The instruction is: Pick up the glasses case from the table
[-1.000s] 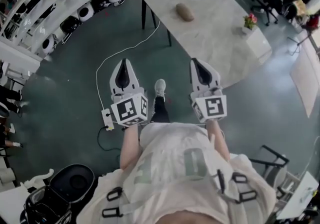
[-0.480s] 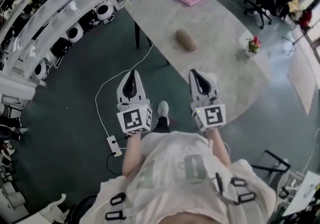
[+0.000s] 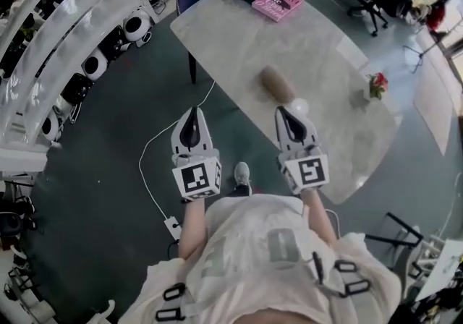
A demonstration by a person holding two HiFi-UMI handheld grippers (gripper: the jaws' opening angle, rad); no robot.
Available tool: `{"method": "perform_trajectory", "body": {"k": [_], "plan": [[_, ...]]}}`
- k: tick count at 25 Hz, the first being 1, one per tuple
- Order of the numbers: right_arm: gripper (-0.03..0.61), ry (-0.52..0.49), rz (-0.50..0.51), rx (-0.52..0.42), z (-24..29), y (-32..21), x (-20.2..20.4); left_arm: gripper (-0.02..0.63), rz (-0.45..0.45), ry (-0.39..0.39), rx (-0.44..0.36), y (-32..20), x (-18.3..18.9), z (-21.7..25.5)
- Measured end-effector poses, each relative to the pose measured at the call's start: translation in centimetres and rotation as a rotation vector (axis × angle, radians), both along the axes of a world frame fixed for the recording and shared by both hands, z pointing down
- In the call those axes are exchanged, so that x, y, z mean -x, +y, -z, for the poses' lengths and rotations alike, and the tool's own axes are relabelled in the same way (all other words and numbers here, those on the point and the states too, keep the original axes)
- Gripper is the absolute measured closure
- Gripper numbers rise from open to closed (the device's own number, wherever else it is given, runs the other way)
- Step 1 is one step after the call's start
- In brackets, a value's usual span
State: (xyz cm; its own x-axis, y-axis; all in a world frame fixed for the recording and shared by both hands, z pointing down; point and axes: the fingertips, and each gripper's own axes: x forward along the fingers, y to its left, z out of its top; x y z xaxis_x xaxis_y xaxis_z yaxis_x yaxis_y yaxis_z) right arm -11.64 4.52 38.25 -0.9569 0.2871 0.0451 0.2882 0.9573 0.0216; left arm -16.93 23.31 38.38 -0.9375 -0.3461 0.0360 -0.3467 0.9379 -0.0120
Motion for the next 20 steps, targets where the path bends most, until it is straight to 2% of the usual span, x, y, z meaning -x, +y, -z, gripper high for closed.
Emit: {"method": "perform_trajectory", "body": {"k": [7, 9, 13, 20], "plan": [[0.577, 0.021, -0.051, -0.001, -1.8, -0.8, 4.1, 0.612, 0.006, 0.031, -0.014, 0.2, 4.4, -1.8], [0.577, 0.023, -0.053, -0.003, -2.1, -1.2, 4.8, 0.612, -0.003, 0.039, -0.024, -0.4, 4.9, -2.1], [0.577, 0.026, -0.046, -0.018, -2.0, -1.9, 6.0, 0.612, -0.021, 0.039, 0.008, -1.9, 5.7, -2.2], [0.577, 0.023, -0.001, -0.006, -2.1, -1.5, 7.6, 0.612, 0.006, 0.022, -0.050, -2.8, 5.7, -1.0]]}}
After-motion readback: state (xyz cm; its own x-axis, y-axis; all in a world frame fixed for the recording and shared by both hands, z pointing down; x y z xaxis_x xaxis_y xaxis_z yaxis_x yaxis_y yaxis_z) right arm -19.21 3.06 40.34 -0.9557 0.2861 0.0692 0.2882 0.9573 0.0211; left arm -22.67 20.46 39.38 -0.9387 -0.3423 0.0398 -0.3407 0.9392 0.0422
